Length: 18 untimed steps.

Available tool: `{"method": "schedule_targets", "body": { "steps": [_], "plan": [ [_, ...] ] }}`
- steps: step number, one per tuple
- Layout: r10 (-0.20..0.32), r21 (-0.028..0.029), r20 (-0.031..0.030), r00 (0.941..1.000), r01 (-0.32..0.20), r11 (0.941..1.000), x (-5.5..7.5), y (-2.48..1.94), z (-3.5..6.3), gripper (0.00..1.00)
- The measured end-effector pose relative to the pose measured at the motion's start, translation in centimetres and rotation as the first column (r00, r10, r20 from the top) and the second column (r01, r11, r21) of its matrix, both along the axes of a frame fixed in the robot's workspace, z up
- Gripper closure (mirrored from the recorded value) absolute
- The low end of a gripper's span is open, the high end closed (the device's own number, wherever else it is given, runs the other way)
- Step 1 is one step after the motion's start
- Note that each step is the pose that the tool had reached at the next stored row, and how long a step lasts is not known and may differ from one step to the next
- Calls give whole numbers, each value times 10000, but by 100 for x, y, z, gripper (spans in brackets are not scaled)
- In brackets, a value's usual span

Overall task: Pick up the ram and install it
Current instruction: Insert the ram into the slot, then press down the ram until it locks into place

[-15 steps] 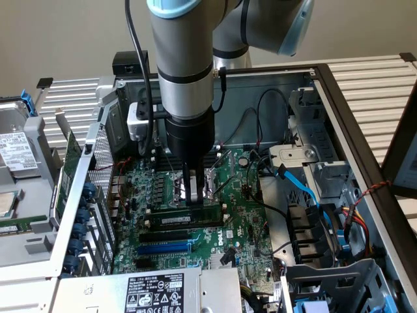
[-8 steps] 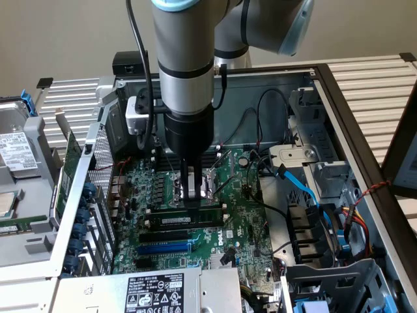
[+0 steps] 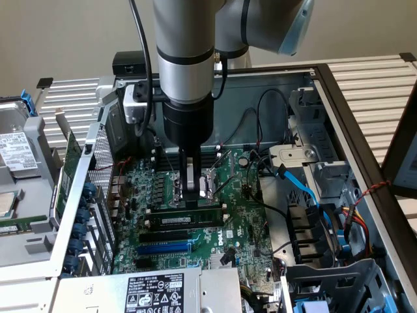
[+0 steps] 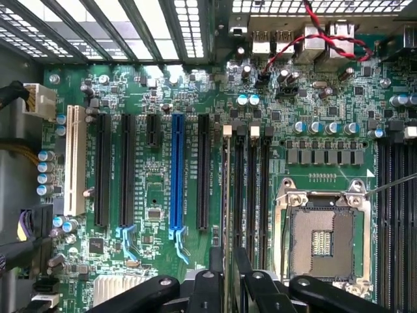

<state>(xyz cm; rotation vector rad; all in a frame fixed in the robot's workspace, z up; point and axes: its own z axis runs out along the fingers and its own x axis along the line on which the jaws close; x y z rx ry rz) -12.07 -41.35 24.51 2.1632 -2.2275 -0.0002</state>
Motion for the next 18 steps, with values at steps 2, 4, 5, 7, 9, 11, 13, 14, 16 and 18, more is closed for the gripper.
{"method": "schedule_targets", "body": {
  "steps": [2, 4, 5, 7, 9, 11, 13, 14, 16, 18],
  "plan": [
    [1, 0, -6, 10000, -1, 10000, 0, 0, 17, 79],
    [1, 3, -25, 10000, -1, 10000, 1, 0, 25, 79],
    [1, 3, -42, 10000, -1, 10000, 1, 0, 28, 79],
    [1, -1, -90, 10000, -1, 10000, 0, -1, 44, 79],
    [0, 1, -127, 9999, 0, 10000, -1, 0, 57, 79],
    [0, 1, -154, 9999, 0, 10000, -2, 0, 71, 79],
    [0, 0, -167, 9999, 0, 10000, -7, 2, 74, 79],
    [1, -6, -173, 9999, -1, 10000, -16, 4, 75, 79],
    [0, -30, -179, 9998, -1, 10000, -43, 7, 75, 81],
    [-1, -67, -178, 9998, -1, 10000, -72, 13, 70, 89]
  ]
}}
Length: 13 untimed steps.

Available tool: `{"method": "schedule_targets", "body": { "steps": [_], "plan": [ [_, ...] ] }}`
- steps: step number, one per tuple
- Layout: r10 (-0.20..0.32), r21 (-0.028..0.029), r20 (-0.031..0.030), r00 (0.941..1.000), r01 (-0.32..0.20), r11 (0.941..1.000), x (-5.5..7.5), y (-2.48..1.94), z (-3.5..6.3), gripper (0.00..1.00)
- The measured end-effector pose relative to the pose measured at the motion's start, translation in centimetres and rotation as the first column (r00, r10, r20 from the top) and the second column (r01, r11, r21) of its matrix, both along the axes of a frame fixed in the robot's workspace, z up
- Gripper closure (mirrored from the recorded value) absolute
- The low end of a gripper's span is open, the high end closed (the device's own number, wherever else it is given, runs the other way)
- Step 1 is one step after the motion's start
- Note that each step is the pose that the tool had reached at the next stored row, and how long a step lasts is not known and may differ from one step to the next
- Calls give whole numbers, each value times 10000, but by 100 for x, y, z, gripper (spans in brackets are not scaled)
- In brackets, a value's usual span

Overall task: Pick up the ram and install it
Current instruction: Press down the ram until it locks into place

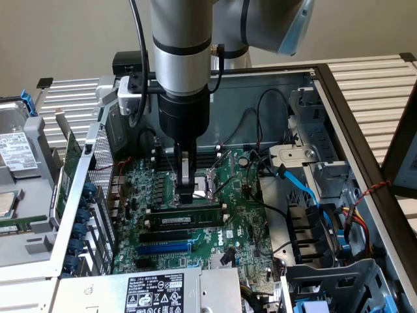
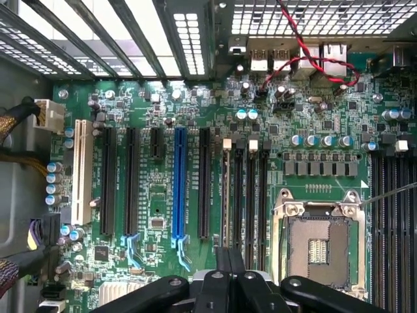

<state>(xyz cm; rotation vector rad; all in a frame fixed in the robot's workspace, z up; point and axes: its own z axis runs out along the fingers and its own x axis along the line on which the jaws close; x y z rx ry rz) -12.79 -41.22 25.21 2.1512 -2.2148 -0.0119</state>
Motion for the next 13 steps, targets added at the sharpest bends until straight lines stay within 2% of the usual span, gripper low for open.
{"method": "schedule_targets", "body": {
  "steps": [2, 6, 7, 13],
  "plan": [
    [0, -74, 37, 10000, 1, 10000, -27, 6, -13, 89],
    [1, -187, 242, 9997, 3, 9998, -35, 35, -31, 89],
    [3, -210, 271, 9996, 3, 9998, -34, 44, -40, 89],
    [4, -251, 277, 9996, 3, 9997, -34, 63, -133, 89]
  ]
}}
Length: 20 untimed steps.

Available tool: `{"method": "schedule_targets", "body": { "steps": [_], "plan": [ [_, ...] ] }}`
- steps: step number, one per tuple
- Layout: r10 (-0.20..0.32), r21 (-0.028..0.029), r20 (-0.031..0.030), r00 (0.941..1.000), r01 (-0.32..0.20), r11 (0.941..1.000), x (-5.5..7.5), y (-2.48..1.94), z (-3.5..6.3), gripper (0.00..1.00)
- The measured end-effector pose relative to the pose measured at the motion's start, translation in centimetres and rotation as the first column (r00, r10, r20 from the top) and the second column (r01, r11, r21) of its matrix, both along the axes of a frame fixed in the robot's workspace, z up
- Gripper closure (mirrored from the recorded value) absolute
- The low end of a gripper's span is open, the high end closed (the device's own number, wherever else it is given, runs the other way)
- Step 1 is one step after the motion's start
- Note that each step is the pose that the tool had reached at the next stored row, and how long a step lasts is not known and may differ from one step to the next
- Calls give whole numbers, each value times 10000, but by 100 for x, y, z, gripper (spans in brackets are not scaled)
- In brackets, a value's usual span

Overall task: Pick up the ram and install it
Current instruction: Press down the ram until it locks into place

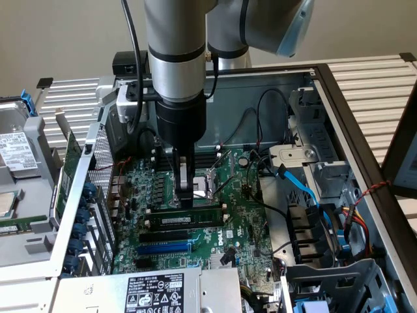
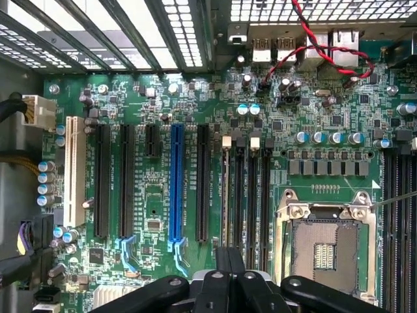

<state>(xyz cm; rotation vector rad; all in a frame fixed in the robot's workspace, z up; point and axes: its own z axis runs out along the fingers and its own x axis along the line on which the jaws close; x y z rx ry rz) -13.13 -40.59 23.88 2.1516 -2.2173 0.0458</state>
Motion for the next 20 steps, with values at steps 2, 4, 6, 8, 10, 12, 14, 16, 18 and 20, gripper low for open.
{"method": "schedule_targets", "body": {
  "steps": [2, 4, 6, 8, 10, 12, 14, 16, 18, 20],
  "plan": [
    [0, -10, 2, 10000, 0, 10000, 0, 1, -16, 89],
    [-1, -25, 4, 10000, 1, 10000, 0, 2, -29, 89],
    [-1, -39, 3, 10000, 1, 10000, 0, 2, -43, 89],
    [-1, -45, 4, 10000, 1, 10000, 0, 3, -49, 89],
    [0, -46, 7, 10000, 0, 10000, 1, 4, -53, 89],
    [2, -45, 11, 10000, -1, 10000, 4, 5, -58, 89],
    [2, -43, 17, 10000, -2, 10000, 6, 6, -65, 89],
    [7, -46, 17, 10000, -7, 10000, 6, 7, -72, 89],
    [7, -46, 17, 10000, -7, 10000, 6, 8, -76, 89],
    [8, -44, 18, 10000, -8, 10000, 6, 8, -81, 89]
  ]
}}
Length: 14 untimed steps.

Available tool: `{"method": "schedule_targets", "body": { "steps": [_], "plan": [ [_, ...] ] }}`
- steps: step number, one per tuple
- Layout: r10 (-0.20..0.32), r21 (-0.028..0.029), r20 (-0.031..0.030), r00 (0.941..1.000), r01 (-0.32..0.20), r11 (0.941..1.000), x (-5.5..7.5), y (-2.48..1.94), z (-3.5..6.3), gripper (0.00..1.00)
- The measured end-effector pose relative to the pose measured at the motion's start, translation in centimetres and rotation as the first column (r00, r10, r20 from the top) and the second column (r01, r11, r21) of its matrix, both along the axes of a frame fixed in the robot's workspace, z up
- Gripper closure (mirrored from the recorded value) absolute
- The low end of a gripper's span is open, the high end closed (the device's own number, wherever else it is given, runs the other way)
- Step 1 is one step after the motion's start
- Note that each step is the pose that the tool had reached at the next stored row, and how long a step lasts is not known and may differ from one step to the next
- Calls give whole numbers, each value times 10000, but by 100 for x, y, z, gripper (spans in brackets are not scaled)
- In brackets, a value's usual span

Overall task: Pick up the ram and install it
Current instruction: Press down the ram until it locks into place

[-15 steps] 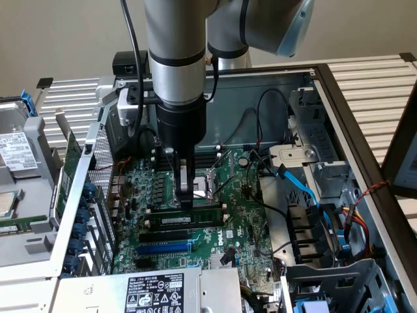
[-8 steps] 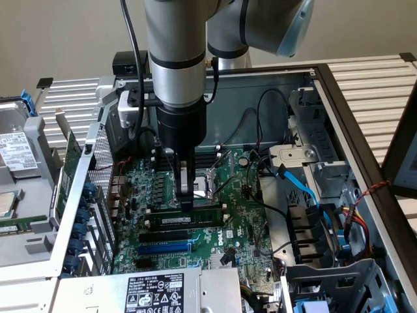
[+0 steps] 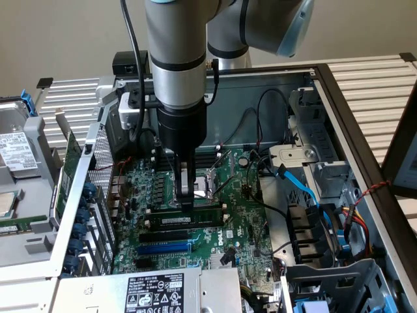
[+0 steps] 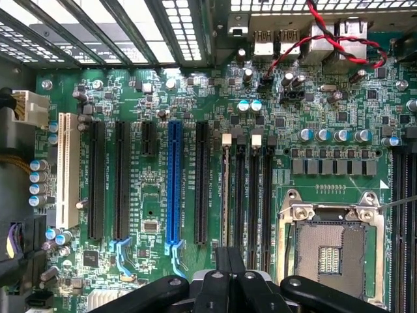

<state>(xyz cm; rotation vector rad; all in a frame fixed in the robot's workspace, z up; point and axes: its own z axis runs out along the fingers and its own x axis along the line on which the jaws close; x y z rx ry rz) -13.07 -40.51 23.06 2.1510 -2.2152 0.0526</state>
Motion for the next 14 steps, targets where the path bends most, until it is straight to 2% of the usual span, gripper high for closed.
{"method": "schedule_targets", "body": {
  "steps": [14],
  "plan": [
    [3, 0, 0, 10000, -3, 10000, 0, -8, -14, 89]
  ]
}}
